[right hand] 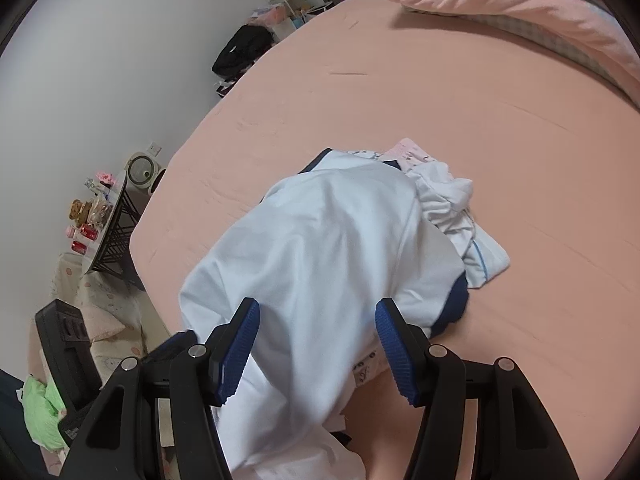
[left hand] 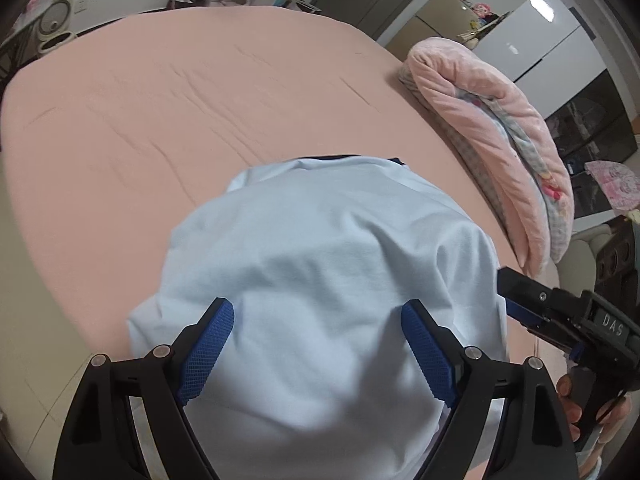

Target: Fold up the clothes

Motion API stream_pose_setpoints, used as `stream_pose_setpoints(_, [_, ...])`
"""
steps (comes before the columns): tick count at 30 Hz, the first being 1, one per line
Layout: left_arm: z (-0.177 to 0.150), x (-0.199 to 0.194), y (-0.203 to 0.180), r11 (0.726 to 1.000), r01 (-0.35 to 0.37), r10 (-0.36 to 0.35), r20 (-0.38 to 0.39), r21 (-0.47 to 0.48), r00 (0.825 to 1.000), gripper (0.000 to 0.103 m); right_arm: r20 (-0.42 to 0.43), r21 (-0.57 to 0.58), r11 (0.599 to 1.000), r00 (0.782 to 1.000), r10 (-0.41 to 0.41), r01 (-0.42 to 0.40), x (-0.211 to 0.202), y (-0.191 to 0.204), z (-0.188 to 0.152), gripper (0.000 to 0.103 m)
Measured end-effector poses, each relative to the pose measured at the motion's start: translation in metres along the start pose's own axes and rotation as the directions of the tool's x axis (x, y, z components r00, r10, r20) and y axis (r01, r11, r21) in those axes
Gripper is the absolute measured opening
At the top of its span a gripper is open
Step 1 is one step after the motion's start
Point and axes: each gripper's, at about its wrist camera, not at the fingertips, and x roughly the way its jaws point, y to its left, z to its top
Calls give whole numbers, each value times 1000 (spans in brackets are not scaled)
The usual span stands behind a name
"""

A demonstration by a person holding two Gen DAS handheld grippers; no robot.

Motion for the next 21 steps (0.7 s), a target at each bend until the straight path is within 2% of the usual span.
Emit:
stream_pose_setpoints(1, [-1,3,0,1000,7,-7,2,-3,1000,65,-3,-6,1000,1000,3,-3,2,2,1,60])
stream_pose_setpoints(3, [-4,7,1,1000,7,-7,9,-11,1000,47,-6,-17,1000,1000,-1,1,5,6,3,60])
stream_pose_setpoints(6, [-9,8,2,1000,6,-6,29,-20,1000,34,-12,-33,999,1000,-10,10,9,9,6,60])
stream_pose_setpoints(13, [-11,0,4,1000,11,-11,51,-1,999,18,-32,-10,999,999,-44,44,21,3,7,60])
stream_pose_setpoints(19, [-12,-3,-3,999,-7,4,62,45,998,16,-40,33,999,999,0,2,27,-3,5,60])
stream_pose_setpoints(21, [-13,-4,-3,999,-6,3,66,46,998,16,-25,17,1000,1000,9,-8,25,0,3,56])
